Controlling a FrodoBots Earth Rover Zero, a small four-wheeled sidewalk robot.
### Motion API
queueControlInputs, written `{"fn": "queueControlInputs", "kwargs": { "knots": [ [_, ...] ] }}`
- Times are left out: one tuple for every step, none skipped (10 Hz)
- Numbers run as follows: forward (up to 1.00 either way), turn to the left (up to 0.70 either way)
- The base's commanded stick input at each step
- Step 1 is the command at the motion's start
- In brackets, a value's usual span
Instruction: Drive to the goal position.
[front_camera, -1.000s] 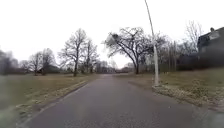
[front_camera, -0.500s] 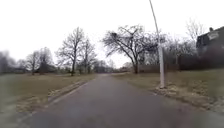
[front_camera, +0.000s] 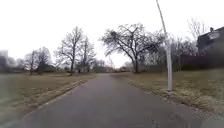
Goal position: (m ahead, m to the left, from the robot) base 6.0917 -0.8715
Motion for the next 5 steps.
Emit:
{"fn": "queueControlInputs", "kwargs": {
  "knots": [
    [1.0, 0.0],
    [1.0, 0.0],
    [1.0, 0.0],
    [1.0, 0.0],
    [1.0, 0.0]
  ]
}}
